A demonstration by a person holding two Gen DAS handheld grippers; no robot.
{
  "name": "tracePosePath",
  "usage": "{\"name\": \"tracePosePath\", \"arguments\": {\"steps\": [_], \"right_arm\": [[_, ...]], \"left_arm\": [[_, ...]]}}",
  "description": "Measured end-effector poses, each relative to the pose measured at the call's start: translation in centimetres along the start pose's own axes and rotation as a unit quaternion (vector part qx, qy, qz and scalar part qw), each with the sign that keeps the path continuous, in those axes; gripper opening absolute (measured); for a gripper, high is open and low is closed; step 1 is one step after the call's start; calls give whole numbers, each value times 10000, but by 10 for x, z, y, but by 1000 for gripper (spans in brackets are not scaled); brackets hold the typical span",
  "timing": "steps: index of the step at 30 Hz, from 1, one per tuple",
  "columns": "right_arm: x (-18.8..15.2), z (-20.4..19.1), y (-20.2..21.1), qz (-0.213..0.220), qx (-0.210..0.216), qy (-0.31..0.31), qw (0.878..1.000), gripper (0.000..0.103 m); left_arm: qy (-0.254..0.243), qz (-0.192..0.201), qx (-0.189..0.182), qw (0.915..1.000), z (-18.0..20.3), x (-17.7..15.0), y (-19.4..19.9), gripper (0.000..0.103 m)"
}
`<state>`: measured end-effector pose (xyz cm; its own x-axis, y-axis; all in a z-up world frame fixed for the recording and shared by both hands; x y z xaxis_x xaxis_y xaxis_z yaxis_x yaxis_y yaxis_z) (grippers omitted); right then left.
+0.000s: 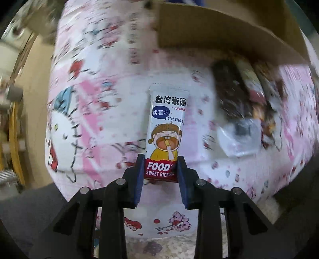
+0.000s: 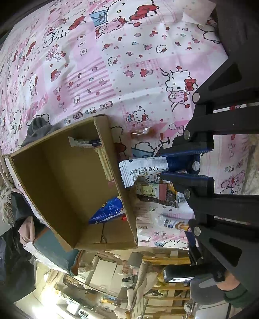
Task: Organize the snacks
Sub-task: 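Lift both held snacks toward the box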
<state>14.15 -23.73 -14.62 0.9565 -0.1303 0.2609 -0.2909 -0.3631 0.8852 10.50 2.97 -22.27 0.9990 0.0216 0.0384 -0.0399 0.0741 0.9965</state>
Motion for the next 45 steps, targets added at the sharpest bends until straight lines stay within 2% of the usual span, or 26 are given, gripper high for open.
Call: {"name": "tracePosePath", "arguments": {"steps": [2,4,6,9,12,14,15,16,17,18,23,27,31,37,42,45], "right_arm": [[0,-1,-1,-13,20,16,10000,17],[-1,-2,-1,-31,20,28,10000,17],[-1,-2,-2,-52,10,33,10000,17],[-1,-1,-4,-79,-9,29,10000,17],[-1,-2,-6,-87,-34,47,9999,17],[-2,-2,-7,-102,-62,68,9999,17],[-2,-1,-8,-114,-67,68,9999,17],[-2,-1,-9,-127,-74,65,9999,17],[-2,-1,-9,-137,-80,66,9999,17],[-3,-1,-10,-147,-84,71,9998,17],[-5,-7,-10,-177,-3,193,9997,17],[-3,-17,-4,-72,175,310,9993,17],[1,-31,10,197,496,420,9977,17],[17,-41,39,873,898,502,9909,17],[35,-39,48,1166,1043,415,9868,17],[50,-37,46,1200,982,403,9871,17]], "left_arm": [[140,-80,-136,9998,-5,-2,1,29],[149,-264,-353,9989,-7,-4,-2,37],[68,-275,-270,9992,-3,-5,-3,61],[-88,-28,-92,9999,13,1,-2,64],[-138,18,-36,9999,23,16,-6,64],[-65,-42,-16,10000,27,33,-9,63],[-28,-57,-45,10000,26,36,-11,58],[23,-57,-63,10000,24,40,-11,51],[74,-67,-114,9999,24,43,-11,32],[138,-93,-230,9996,24,45,-13,27],[268,100,-364,9989,25,38,-2,27],[311,523,-460,9971,21,29,34,27],[426,1129,-543,9912,22,34,74,27],[364,2215,-616,9725,10,59,151,27],[164,2815,-609,9575,16,91,180,27],[-10,2958,-544,9537,24,111,189,27]]}}
Point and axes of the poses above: each gripper's, at about its wrist camera, not at the fingertips, and y roughly against the way its jaws point, z to its right, x to its top, the point moved 6 cm from there along -y, roughly the way its jaws point, and after that the axes turned 4 degrees about -x, right-handed, at the moved point
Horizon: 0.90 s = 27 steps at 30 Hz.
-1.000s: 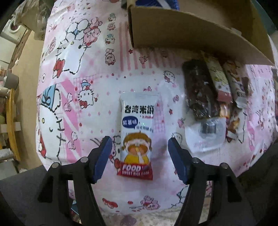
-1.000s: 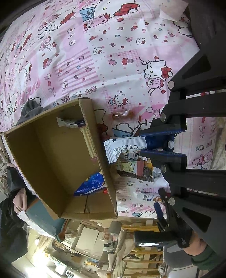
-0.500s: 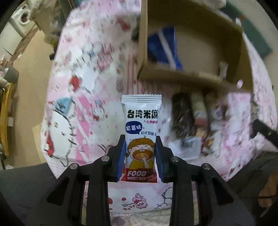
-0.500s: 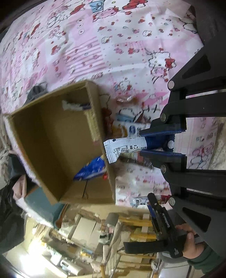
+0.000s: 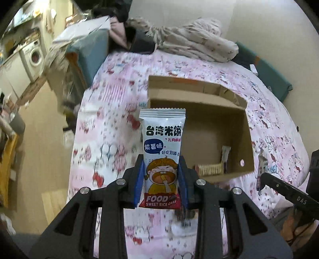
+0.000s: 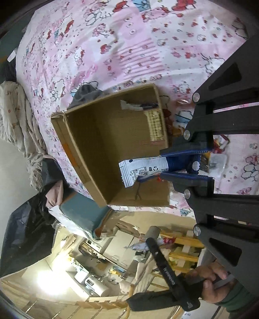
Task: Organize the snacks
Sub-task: 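Lift both held snacks toward the box, then open the left gripper over the box while the right gripper releases the white bar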
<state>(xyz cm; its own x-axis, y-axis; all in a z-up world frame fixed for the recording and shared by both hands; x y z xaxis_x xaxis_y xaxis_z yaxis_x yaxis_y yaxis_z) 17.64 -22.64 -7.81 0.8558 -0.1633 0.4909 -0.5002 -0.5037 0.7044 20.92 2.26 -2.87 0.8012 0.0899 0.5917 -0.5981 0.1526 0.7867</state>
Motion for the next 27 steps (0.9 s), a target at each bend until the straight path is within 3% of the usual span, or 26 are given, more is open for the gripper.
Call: {"name": "tracePosePath", "arguments": {"steps": [9,17,27], "right_arm": [[41,-1,-11,184,-77,212,9996,17],[75,18,-45,84,-336,107,9993,17],[61,49,-83,-322,-475,-365,9977,17]], "left_arm": [[-278,96,-72,9995,28,36,-32,27],[-363,112,108,9992,33,51,-75,27],[-413,-135,-34,9991,25,28,-121,28]]}}
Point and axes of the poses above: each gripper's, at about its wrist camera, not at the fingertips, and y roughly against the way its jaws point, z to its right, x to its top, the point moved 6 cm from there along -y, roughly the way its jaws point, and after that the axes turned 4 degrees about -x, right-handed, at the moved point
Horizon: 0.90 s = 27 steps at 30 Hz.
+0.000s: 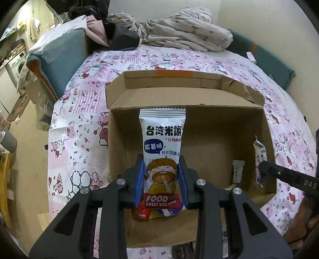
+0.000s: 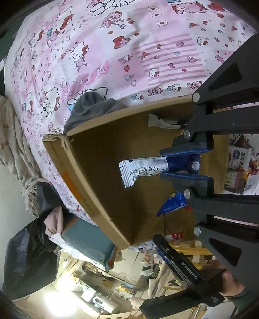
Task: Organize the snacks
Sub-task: 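Open the left gripper over the box while the right gripper releases the white bar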
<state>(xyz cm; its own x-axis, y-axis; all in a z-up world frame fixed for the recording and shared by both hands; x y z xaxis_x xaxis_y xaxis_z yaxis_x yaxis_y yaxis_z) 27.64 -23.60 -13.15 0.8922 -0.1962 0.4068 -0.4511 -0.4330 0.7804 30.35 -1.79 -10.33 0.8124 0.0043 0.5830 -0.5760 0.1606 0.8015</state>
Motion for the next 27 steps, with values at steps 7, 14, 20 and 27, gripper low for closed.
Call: {"name": "tracePosePath", "arguments": {"steps": [7,14,20,27], "right_arm": [[-7,-5,-9,-133,-34,103,9999,17],[-8,-10,-12,-184,30,197,9996,18],[-7,-15,-10,-152,313,82,9994,21],[-4,-18,-4,-44,414,41,9991,59]], "left_arm": [[182,-39,20,9998,-10,-2,-3,28],[352,26,3,9994,-16,-4,-1,28],[258,-29,-80,9996,-9,-9,-3,28],[53,57,-80,9999,1,-9,4,82]]}}
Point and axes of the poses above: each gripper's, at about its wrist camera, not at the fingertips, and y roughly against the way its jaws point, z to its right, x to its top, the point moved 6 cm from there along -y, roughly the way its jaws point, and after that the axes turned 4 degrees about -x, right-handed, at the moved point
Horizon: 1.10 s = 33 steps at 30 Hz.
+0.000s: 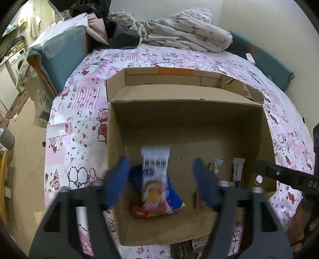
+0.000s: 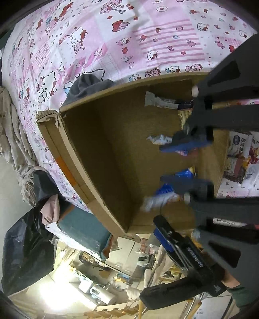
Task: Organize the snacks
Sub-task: 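Open the left gripper over the box while the right gripper releases the white bar, then move both open grippers back over the snack pile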
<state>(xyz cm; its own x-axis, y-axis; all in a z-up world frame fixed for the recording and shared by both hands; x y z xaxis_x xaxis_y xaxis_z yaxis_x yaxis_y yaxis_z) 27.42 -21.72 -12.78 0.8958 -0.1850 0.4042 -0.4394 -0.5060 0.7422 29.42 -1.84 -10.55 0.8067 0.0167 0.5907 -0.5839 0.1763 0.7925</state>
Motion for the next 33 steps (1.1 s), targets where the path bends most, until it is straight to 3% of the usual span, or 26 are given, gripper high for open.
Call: {"name": "tracePosePath", "arguments": {"steps": [2,3,10,19,33], "right_arm": [[2,1,5,167,-35,-58,9998,81],[3,1,9,299,-107,-46,9995,82],[8,-2,21,455,-153,-47,9988,83],[-1,-10,57,784,-333,157,9962,92],[-38,0,89,703,-468,-99,9964,93]], "left_arm": [[1,108,9,9999,1,1,5,87],[-10,132,11,9999,1,1,6,87],[1,272,56,9996,-1,3,19,87],[165,533,11,9984,-10,1,49,87],[580,271,39,9979,-25,-42,81,92]]}}
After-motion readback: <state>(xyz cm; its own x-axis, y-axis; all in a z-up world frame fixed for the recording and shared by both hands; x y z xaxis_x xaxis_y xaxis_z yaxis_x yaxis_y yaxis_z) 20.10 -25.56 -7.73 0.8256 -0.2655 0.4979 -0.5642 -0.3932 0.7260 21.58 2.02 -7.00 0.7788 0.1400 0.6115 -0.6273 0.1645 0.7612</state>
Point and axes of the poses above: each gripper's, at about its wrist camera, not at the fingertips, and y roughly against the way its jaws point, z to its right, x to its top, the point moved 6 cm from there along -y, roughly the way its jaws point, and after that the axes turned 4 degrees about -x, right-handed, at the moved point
